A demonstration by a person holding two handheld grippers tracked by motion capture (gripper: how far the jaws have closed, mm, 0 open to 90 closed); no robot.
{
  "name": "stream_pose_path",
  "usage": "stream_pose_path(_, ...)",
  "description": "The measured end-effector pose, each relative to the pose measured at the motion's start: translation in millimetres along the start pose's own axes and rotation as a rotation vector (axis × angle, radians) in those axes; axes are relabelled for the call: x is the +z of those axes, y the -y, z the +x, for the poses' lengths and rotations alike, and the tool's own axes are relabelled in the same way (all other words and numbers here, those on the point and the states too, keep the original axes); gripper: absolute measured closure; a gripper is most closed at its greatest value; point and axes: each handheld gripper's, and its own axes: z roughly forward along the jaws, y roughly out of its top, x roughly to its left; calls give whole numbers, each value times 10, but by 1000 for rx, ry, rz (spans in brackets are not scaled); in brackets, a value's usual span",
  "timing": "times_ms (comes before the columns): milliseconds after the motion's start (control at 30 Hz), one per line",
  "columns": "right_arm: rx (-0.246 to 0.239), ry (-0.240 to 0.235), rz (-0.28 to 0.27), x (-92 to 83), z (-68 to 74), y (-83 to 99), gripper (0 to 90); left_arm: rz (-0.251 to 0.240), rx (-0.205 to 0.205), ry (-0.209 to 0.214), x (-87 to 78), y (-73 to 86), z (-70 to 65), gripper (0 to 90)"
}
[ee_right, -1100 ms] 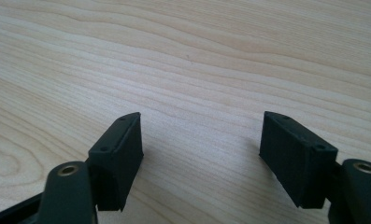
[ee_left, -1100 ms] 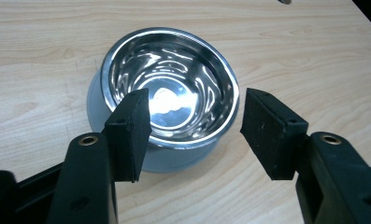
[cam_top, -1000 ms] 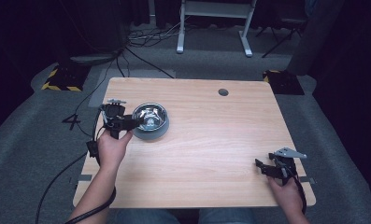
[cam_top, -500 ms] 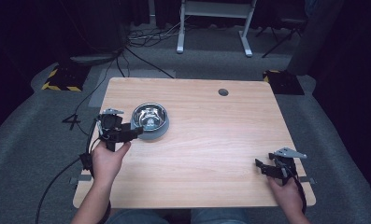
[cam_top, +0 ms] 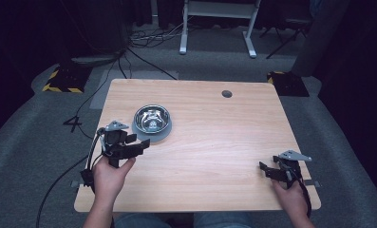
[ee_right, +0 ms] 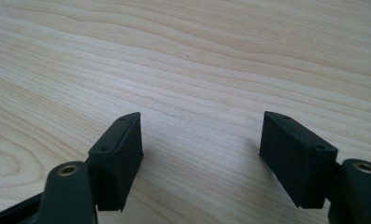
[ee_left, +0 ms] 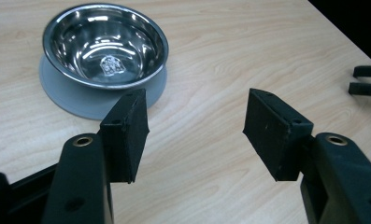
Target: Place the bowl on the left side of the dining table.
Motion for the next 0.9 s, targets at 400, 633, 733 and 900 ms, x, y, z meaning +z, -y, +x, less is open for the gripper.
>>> stream_pose_path(400, 0, 0, 0, 0, 1, 0, 301, 78, 50, -14, 71, 240, -71, 391)
stream_pose_path(633, 0, 0, 0, 0, 1, 0, 301, 133, 80, -16, 128, 346, -111, 389)
stream_pose_path(733, 0, 0, 0, 0, 1, 0, 301, 150, 80, -10, 141, 395, -107, 388)
stream_pose_path(900, 0, 0, 0, 0, 1, 0, 301, 179, 83, 1, 184, 477, -97, 387)
